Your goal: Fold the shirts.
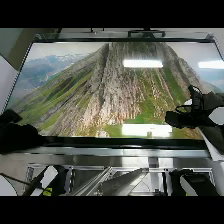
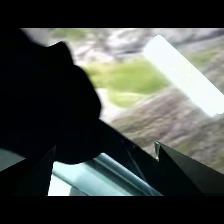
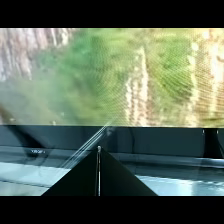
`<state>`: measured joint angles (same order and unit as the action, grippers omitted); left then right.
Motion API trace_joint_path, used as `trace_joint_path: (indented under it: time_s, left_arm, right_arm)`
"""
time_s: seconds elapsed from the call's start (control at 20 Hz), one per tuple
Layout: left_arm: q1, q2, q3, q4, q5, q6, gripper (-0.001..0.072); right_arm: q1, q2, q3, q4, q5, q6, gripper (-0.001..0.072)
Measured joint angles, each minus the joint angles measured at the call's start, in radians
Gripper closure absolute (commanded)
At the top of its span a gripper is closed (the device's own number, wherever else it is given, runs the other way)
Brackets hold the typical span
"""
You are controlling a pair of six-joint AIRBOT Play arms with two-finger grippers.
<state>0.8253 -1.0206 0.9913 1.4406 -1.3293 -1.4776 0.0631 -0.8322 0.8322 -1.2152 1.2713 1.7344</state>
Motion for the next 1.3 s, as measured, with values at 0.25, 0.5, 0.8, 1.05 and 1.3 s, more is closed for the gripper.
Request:
trace_joint_path:
  time_s: [0.25,0.5,0.8,1.05,1.3]
  left_arm:
    - [0.189,-0.143,-0.053,0.082,0.043,-0.023,-0.0005]
    - [0.204,-0.264,-0.069,0.101,0.127,-0.030,0.0457]
    - [0.127,-0.335,-0.043,0.109,0.149,-0.030,0.0689]
    - [-0.048,-0.295,0.095,-0.053,0.042,-0.006,0.0688]
    - [-0.369,-0.156,0.203,-0.423,-0.019,0.047,0.0688]
  right_arm:
    - [0.000,0.000,0.000,0.000,0.000,0.000,0.0695]
    - [0.000,0.000,0.000,0.009,0.000,0.000,0.0695]
    - [0.000,0.000,0.000,0.023,0.000,0.000,0.0695]
    - [0.000,0.000,0.000,0.026,0.000,0.000,0.0695]
    - [0.000,-0.004,0.000,0.027,0.000,0.000,0.0695]
